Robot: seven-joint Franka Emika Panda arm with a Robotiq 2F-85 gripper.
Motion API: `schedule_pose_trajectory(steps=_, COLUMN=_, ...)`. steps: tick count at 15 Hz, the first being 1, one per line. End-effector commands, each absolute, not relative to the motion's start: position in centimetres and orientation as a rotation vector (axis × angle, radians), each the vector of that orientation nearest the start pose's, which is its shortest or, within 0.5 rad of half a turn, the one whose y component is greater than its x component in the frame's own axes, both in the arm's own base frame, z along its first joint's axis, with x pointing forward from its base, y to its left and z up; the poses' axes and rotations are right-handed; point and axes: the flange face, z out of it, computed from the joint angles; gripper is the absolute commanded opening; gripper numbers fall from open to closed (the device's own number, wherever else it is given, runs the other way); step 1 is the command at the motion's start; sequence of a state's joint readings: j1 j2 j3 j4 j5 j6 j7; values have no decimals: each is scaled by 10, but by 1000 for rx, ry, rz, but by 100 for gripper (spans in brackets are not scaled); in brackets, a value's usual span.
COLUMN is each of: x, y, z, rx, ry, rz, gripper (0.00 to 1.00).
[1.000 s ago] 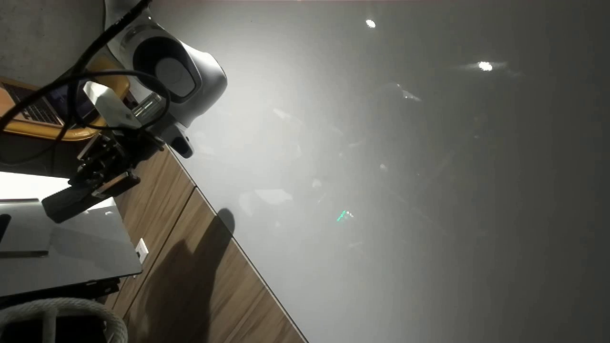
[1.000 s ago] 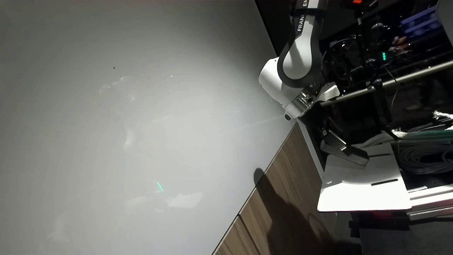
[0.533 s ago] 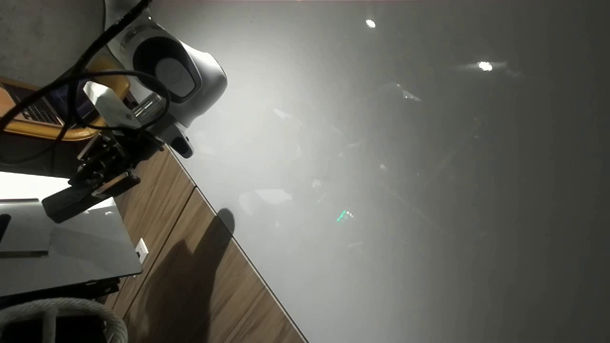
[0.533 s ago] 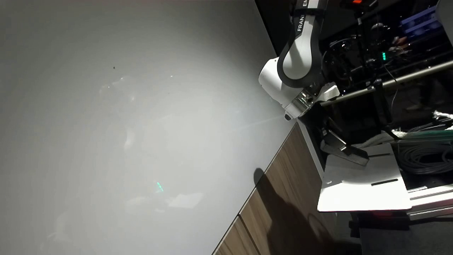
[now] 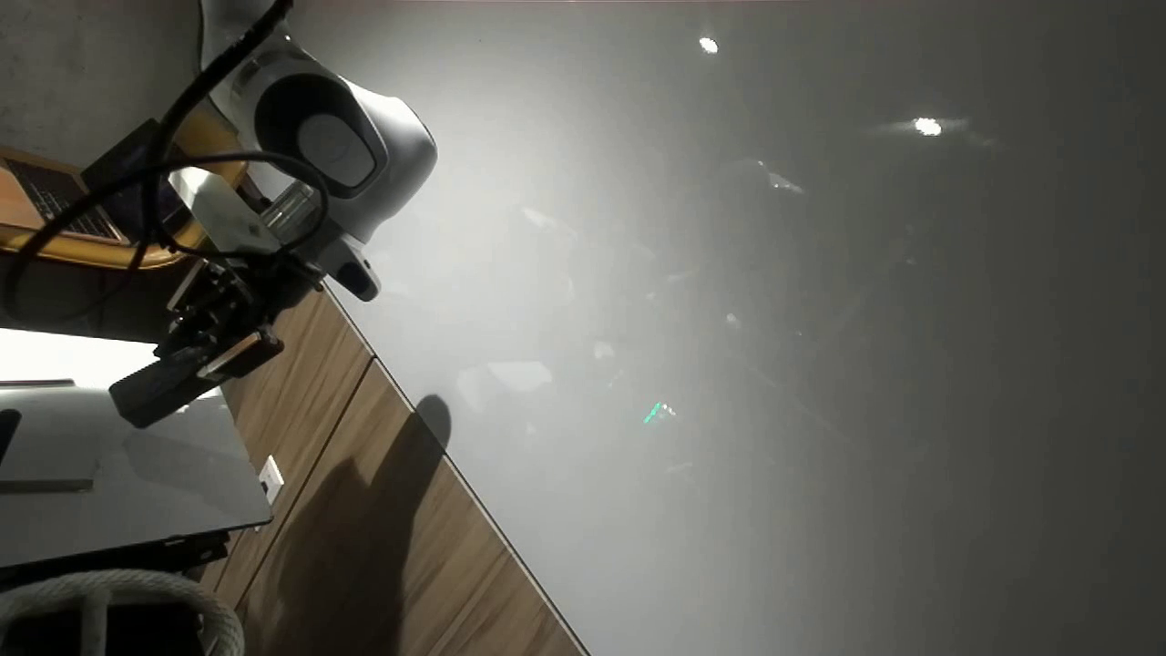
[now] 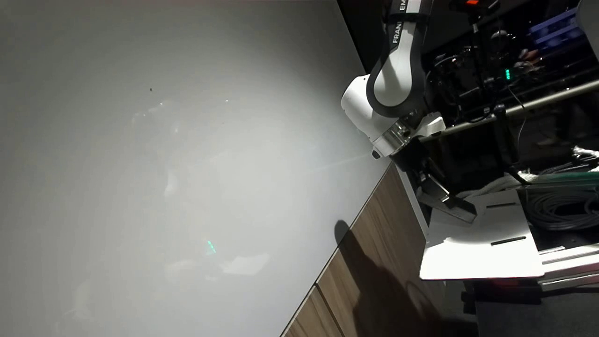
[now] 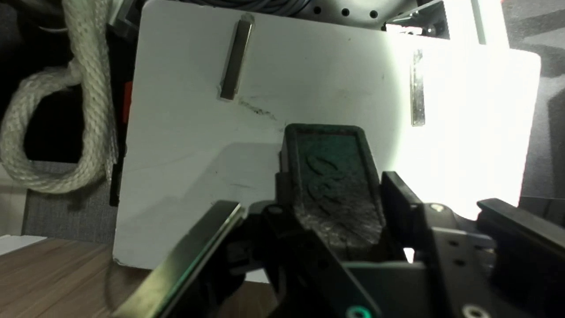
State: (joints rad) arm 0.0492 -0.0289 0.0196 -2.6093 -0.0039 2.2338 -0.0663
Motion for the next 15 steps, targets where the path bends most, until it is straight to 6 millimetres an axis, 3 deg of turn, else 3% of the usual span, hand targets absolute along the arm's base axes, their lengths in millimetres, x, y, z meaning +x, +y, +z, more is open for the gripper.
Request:
schedule_pose_trajectory(steps=1, x=399, y=21, z=233, rx=-3078, ry=-239, rz=519, gripper=28)
schedule_pose_trajectory(steps=10, x=396, y=13, z=211, rx=-3049, ry=-209, rz=613, gripper=28)
schedule_pose_trajectory(steps=14, x=399, y=14, z=211, rx=-3050, ry=-210, rz=603, gripper=28)
schedule_pose_trajectory(steps=15, x=399, y=14, z=211, rx=-3052, ry=-212, rz=601, gripper=35)
